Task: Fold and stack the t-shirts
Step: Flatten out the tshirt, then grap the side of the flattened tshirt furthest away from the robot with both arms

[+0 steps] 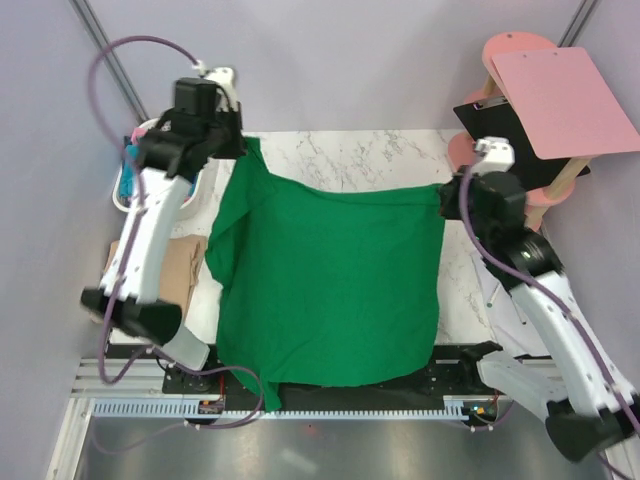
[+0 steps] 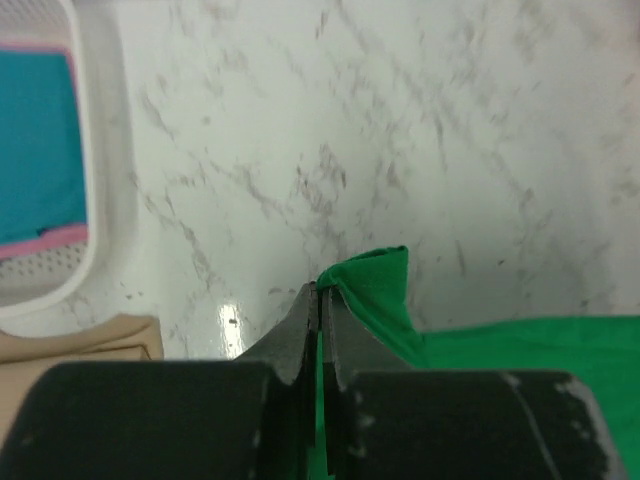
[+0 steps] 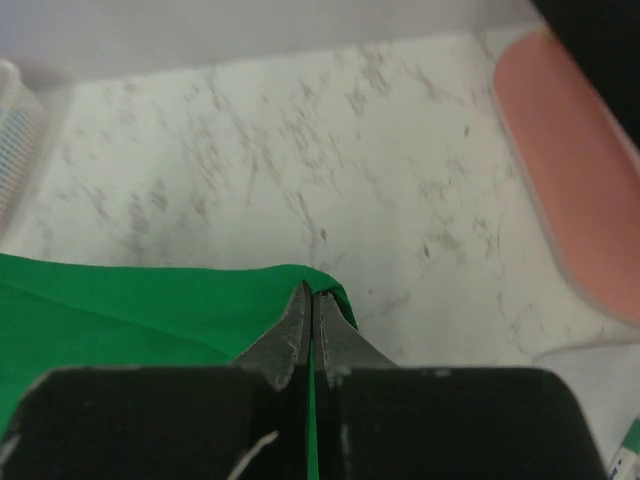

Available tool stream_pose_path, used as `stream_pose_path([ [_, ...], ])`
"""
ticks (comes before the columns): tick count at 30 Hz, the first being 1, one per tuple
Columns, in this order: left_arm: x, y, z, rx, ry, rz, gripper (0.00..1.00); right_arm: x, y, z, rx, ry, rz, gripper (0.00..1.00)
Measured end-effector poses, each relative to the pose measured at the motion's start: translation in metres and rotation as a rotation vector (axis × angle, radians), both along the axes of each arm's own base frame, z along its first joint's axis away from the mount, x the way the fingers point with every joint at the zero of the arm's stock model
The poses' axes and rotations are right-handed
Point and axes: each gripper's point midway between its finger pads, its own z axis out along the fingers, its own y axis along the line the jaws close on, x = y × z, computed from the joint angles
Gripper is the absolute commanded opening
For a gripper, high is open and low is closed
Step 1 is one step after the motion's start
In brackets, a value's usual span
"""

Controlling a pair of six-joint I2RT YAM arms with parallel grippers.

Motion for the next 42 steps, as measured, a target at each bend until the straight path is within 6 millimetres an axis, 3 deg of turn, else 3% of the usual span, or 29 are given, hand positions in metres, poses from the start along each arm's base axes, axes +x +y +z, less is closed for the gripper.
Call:
stream_pose_path([
  [2,0.028,-0.008,-0.064,0.049,0.152,-0.003,0.02,0.027,0.005,-0.055,-0.051,0.139,-0.028,0.00],
  [5,0.066,-0.019,-0.153,0.115,0.345,-0.004,0.02,0.056,0.008,-0.117,-0.113,0.288,-0.070,0.00],
  [8,0.102,-0.028,-0.223,0.156,0.463,0.000,0.02,0.086,0.009,-0.170,-0.162,0.384,-0.114,0.00],
  [10,0.124,-0.035,-0.257,0.169,0.501,0.001,0.25,0.101,0.009,-0.203,-0.184,0.446,-0.132,0.00],
  [12,0.140,-0.038,-0.279,0.179,0.515,0.001,0.90,0.117,0.005,-0.231,-0.195,0.495,-0.157,0.00],
  [13,0.146,-0.038,-0.283,0.189,0.513,-0.001,0.99,0.123,0.002,-0.242,-0.197,0.513,-0.169,0.00],
  [17,0.162,-0.034,-0.271,0.196,0.455,0.031,1.00,0.154,-0.003,-0.255,-0.179,0.518,-0.196,0.00],
  [20,0.167,-0.034,-0.254,0.182,0.401,0.038,0.90,0.182,-0.003,-0.245,-0.152,0.471,-0.205,0.00],
  [23,0.150,-0.033,-0.256,0.184,0.423,0.028,0.76,0.199,-0.003,-0.236,-0.128,0.433,-0.205,0.00],
  [27,0.128,-0.042,-0.272,0.204,0.472,-0.002,0.70,0.207,-0.005,-0.237,-0.106,0.428,-0.194,0.00],
  [35,0.075,-0.072,-0.329,0.294,0.620,-0.092,0.64,0.209,-0.014,-0.259,-0.064,0.481,-0.183,0.00],
  [38,0.070,-0.075,-0.333,0.309,0.628,-0.095,0.61,0.209,-0.014,-0.262,-0.047,0.487,-0.174,0.00],
  [42,0.080,-0.066,-0.332,0.324,0.596,-0.038,0.61,0.211,-0.008,-0.260,-0.027,0.481,-0.152,0.00],
])
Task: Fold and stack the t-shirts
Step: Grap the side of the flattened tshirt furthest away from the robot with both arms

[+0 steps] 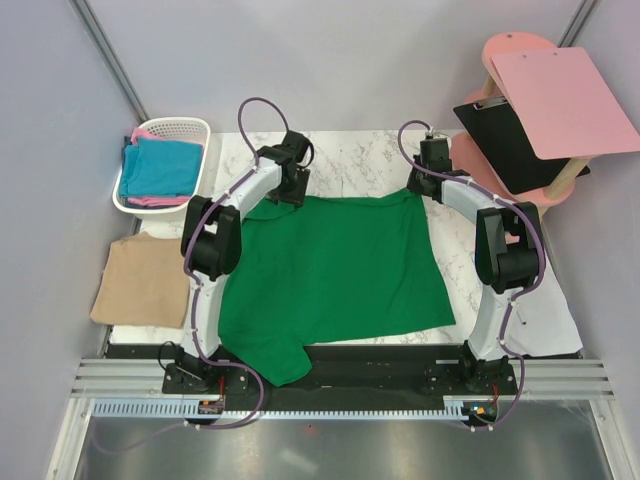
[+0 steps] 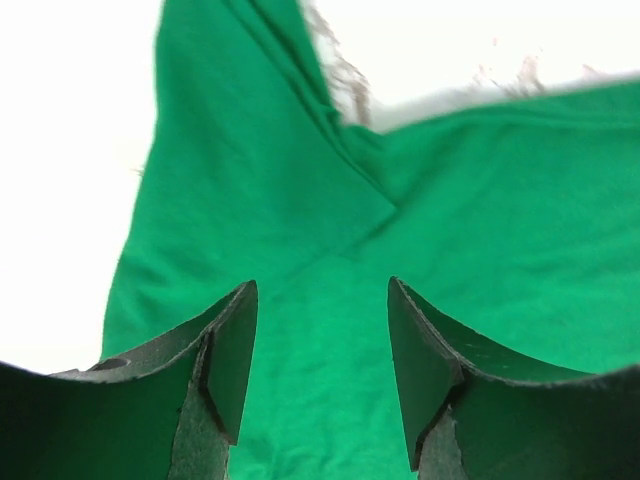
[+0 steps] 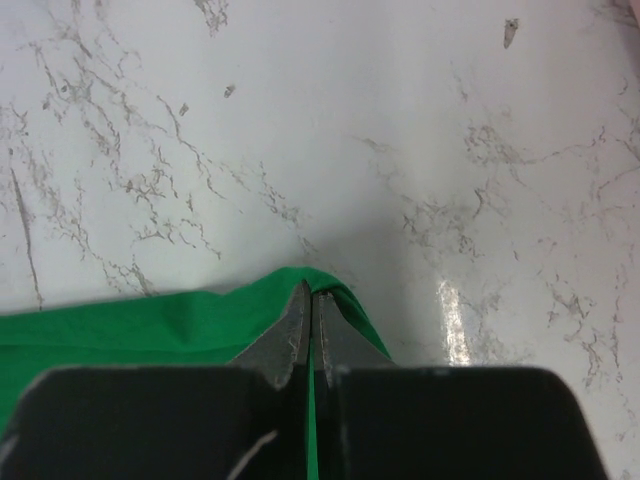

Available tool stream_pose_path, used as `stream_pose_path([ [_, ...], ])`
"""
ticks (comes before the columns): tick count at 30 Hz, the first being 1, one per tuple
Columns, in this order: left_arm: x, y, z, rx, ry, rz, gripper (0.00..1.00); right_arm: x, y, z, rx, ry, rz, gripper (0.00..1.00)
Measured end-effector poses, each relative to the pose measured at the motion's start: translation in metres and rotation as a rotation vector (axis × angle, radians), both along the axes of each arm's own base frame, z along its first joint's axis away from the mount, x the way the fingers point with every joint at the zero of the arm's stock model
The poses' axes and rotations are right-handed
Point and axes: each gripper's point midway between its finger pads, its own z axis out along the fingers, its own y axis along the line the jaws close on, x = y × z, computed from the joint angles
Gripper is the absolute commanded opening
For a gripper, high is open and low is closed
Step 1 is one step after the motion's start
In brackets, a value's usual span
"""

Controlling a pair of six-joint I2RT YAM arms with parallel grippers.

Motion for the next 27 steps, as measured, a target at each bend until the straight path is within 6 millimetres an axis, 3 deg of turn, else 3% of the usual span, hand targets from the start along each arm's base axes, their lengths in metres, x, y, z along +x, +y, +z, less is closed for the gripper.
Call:
stream_pose_path([
  [4,0.009,0.005,-0.003,0.014,-0.019,0.027,0.62,0.002,0.004,0.002,0.017,-0.011,0.014,0.00],
  [12,0.014,0.003,-0.034,0.018,0.025,0.039,0.62,0.001,0.005,0.000,0.030,-0.010,0.023,0.00],
  [15,0.019,0.001,-0.035,0.015,0.013,0.046,0.57,0.002,0.005,0.000,0.036,-0.013,0.028,0.00],
  [18,0.023,0.002,-0.034,0.025,0.001,0.061,0.42,0.001,0.007,0.000,0.043,-0.011,0.036,0.00],
  [19,0.023,0.003,-0.034,0.027,-0.003,0.066,0.32,0.001,0.008,-0.001,0.045,-0.009,0.038,0.00],
  [21,0.024,0.005,-0.034,0.039,-0.009,0.077,0.26,0.000,0.008,-0.002,0.048,-0.007,0.041,0.00],
  [27,0.026,0.016,-0.032,0.075,-0.023,0.103,0.29,-0.001,0.009,-0.004,0.053,-0.005,0.047,0.00],
])
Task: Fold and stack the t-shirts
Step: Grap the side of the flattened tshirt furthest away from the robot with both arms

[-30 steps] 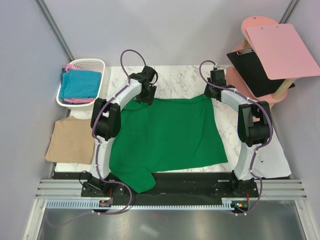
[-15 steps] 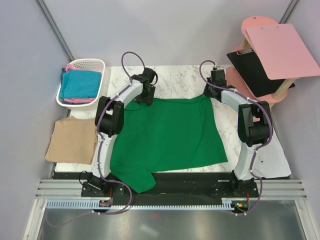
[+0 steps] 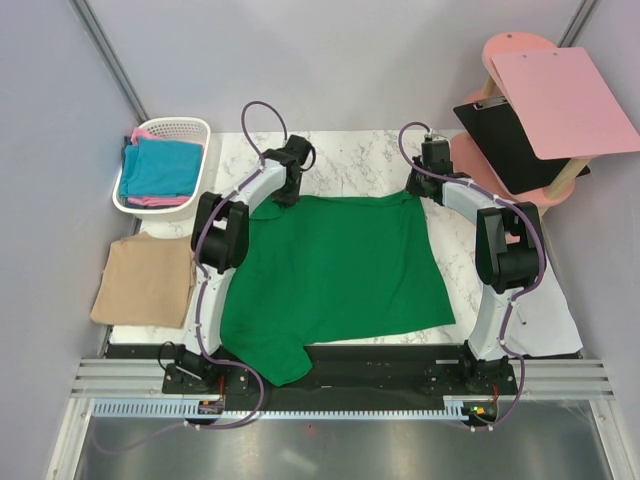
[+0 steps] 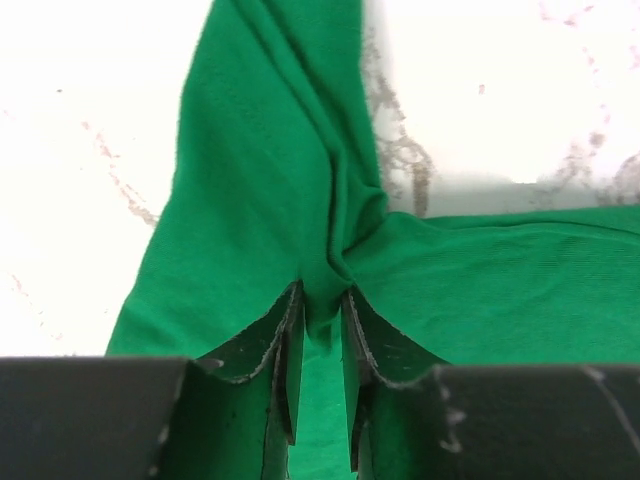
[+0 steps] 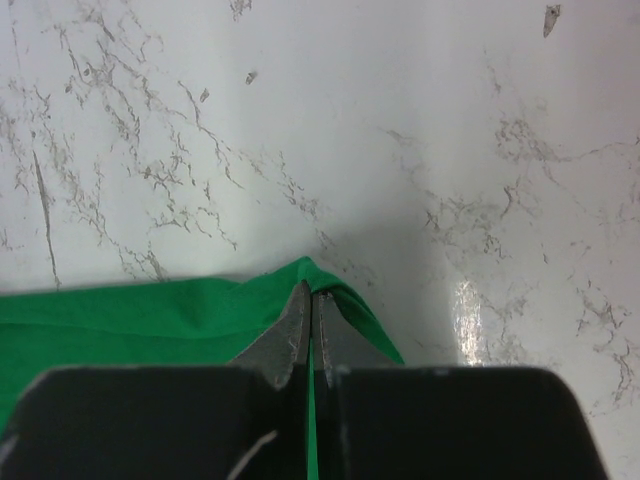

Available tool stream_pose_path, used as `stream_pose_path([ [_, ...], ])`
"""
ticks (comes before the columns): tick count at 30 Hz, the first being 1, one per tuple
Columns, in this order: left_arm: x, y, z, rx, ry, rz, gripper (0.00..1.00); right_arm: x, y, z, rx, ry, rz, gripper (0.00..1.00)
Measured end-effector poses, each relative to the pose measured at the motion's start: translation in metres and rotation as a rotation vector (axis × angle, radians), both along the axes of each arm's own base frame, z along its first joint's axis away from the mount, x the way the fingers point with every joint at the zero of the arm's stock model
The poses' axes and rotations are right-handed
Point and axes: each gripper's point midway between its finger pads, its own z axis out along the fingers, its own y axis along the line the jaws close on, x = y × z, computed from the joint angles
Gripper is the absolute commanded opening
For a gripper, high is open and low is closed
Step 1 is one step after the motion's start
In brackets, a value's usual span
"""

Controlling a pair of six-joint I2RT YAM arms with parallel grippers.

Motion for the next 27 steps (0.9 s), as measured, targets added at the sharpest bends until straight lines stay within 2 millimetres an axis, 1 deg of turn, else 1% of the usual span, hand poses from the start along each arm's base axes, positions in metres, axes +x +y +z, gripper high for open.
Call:
stream_pose_path([
  [2,-0.001,0.005,0.001,0.013,-0.002,0.010,0.26,0.000,-0.001,-0.001,0.000,0.002,-0.001,0.00],
  [3,-0.001,0.007,0.002,0.017,-0.003,0.014,0.23,0.000,-0.001,-0.001,0.000,0.002,-0.002,0.00],
  [4,-0.002,0.010,0.003,0.023,-0.002,0.020,0.10,0.000,-0.001,0.000,0.000,0.001,-0.003,0.00],
  [5,-0.003,0.015,0.005,0.031,-0.006,0.028,0.02,0.000,-0.002,0.000,0.000,0.001,-0.004,0.00],
  [9,0.004,0.032,0.016,0.046,-0.031,0.068,0.02,0.001,-0.005,0.000,0.006,0.002,-0.015,0.00],
  [11,0.014,0.042,0.028,0.049,-0.062,0.096,0.02,0.002,-0.008,0.000,0.016,0.002,-0.023,0.00],
  [12,0.020,0.049,0.038,0.053,-0.082,0.113,0.02,0.003,-0.010,0.000,0.019,0.002,-0.027,0.00],
  [13,0.029,0.055,0.049,0.054,-0.108,0.125,0.02,0.005,-0.012,0.000,0.025,0.001,-0.032,0.00],
  [15,0.049,0.063,0.077,0.051,-0.183,0.143,0.02,0.009,-0.016,0.001,0.036,-0.002,-0.042,0.00],
  [17,0.072,0.071,0.114,0.042,-0.286,0.158,0.02,0.013,-0.021,0.004,0.048,-0.008,-0.054,0.00],
  [18,0.080,0.075,0.132,0.039,-0.332,0.167,0.02,0.015,-0.022,0.005,0.052,-0.011,-0.059,0.00],
  [20,0.089,0.078,0.161,0.024,-0.409,0.181,0.02,0.017,-0.026,0.007,0.056,-0.017,-0.069,0.00],
  [21,0.091,0.077,0.170,0.016,-0.434,0.183,0.02,0.018,-0.028,0.008,0.058,-0.020,-0.073,0.00],
  [23,0.091,0.074,0.178,0.003,-0.451,0.177,0.02,0.019,-0.030,0.009,0.059,-0.021,-0.078,0.00],
  [24,0.089,0.071,0.178,-0.005,-0.448,0.169,0.02,0.019,-0.031,0.009,0.060,-0.021,-0.080,0.00],
  [27,0.078,0.067,0.169,-0.022,-0.411,0.145,0.02,0.019,-0.031,0.009,0.062,-0.021,-0.078,0.00],
])
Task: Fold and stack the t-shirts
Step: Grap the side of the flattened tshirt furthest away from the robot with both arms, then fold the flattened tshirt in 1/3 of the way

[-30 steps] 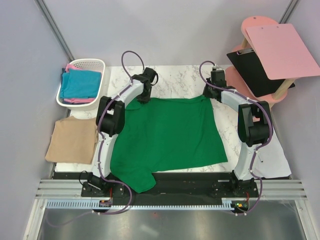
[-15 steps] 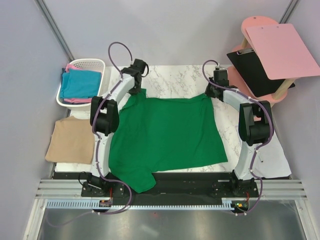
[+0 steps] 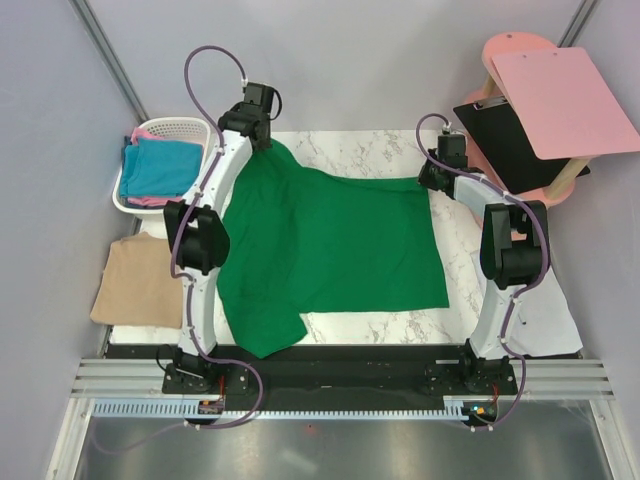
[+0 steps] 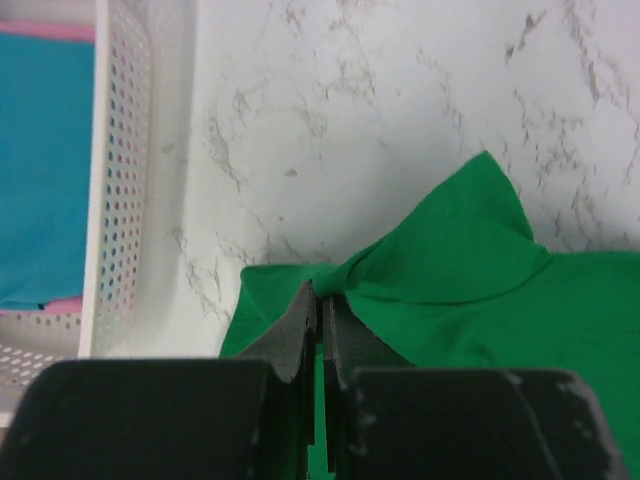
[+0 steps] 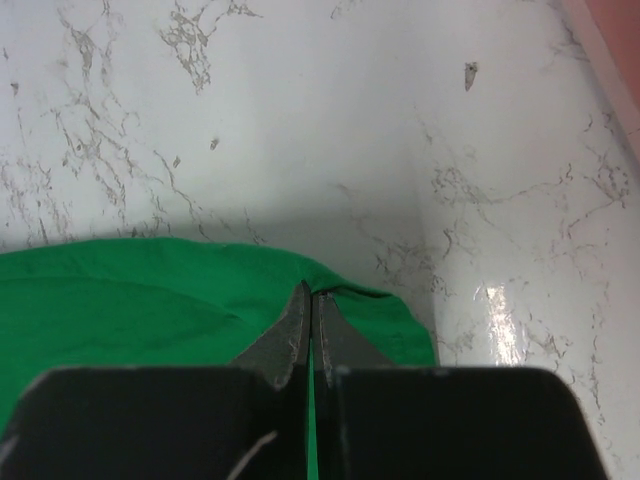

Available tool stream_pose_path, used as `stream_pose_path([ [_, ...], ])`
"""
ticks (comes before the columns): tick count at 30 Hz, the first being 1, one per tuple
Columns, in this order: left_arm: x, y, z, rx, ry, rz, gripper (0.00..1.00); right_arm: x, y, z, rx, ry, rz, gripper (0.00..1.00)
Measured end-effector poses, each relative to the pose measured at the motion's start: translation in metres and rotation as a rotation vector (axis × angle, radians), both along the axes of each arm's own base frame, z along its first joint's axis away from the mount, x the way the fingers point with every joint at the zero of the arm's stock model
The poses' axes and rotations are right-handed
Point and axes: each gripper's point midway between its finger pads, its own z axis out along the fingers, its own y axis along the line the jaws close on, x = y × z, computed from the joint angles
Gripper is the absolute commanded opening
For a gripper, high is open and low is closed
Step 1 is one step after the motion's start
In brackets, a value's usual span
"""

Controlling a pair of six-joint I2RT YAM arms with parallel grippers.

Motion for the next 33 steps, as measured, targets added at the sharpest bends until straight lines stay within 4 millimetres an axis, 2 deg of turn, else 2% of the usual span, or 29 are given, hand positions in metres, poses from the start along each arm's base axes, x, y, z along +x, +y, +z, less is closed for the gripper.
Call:
stream_pose_path([
  [2,-0.013,-0.002,-0.012,-0.005,0.046,-0.015,0.02,-0.002,0.002,0.000,0.006,0.003,0.007,0.00],
  [6,-0.062,0.006,-0.042,-0.002,0.173,-0.011,0.02,-0.016,0.003,0.000,0.010,0.020,0.016,0.00],
  [9,-0.093,0.015,-0.050,-0.003,0.223,0.011,0.02,-0.031,0.001,0.008,0.008,0.028,0.017,0.00],
  [14,-0.127,0.029,-0.034,0.009,0.221,0.048,0.02,-0.045,-0.001,0.034,0.001,0.007,0.021,0.00],
  [18,-0.145,0.040,-0.021,0.028,0.212,0.077,0.02,-0.056,-0.004,0.049,-0.013,0.007,0.020,0.00],
  [21,-0.160,0.047,-0.029,0.047,0.248,0.094,0.02,-0.064,-0.006,0.045,-0.028,0.044,0.021,0.00],
  [27,-0.207,0.062,-0.067,0.107,0.402,0.123,0.02,-0.082,-0.013,0.023,-0.049,0.148,0.014,0.00],
  [33,-0.235,0.074,-0.080,0.149,0.478,0.150,0.02,-0.102,-0.012,-0.001,-0.047,0.235,0.024,0.00],
])
